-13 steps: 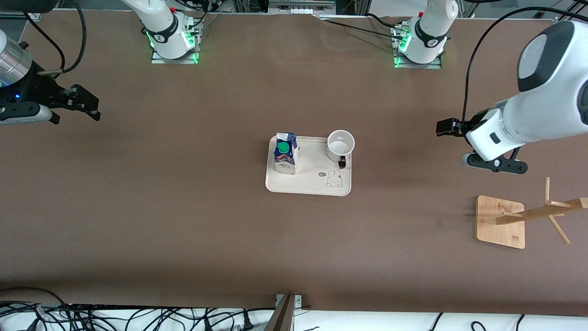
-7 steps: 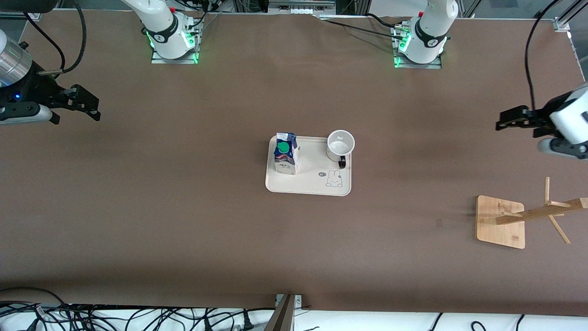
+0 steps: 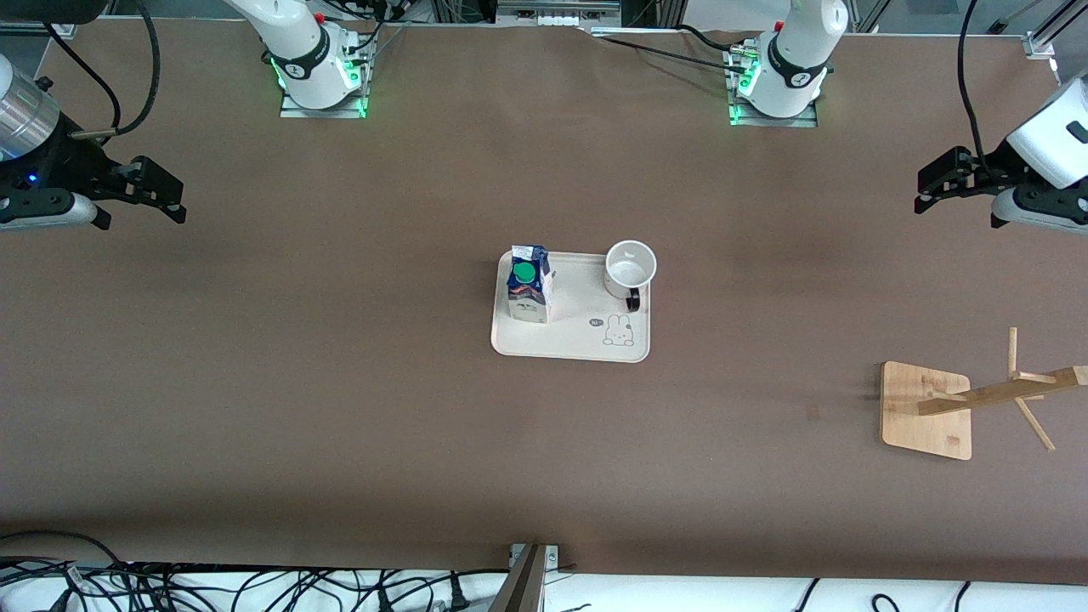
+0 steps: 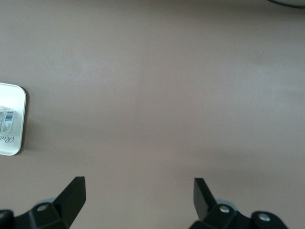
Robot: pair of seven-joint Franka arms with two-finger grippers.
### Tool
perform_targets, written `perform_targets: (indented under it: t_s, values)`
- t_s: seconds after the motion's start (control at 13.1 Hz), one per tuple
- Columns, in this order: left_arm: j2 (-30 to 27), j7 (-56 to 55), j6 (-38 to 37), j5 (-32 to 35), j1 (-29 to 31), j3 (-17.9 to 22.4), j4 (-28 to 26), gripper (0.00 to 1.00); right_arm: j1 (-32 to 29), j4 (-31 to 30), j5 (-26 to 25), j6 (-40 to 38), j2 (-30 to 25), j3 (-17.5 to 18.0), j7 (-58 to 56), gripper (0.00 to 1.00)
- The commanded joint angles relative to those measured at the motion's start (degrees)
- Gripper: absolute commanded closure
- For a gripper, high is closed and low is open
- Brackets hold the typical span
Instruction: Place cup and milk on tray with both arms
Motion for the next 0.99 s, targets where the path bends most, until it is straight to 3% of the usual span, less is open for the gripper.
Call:
perform_targets:
  t_s: [0.0, 0.23, 0.91]
  values:
    - [0.08, -0.31, 2.27, 3.97, -2.87, 2.62, -0.96, 0.0, -0.27, 0.91, 0.88, -0.81, 0.31, -0.01, 0.17, 0.0]
    - [3.15, -1.54, -3.07, 3.37, -2.7, 2.27, 3.41, 0.0, -0.36, 0.73, 0.88, -1.07, 0.22, -0.01, 0.17, 0.0]
    - [7.29, -2.16, -7.47, 1.61, -4.63, 2.27, 9.93, 0.0, -0.36, 0.73, 0.88, -1.34, 0.22, -0.27, 0.17, 0.0]
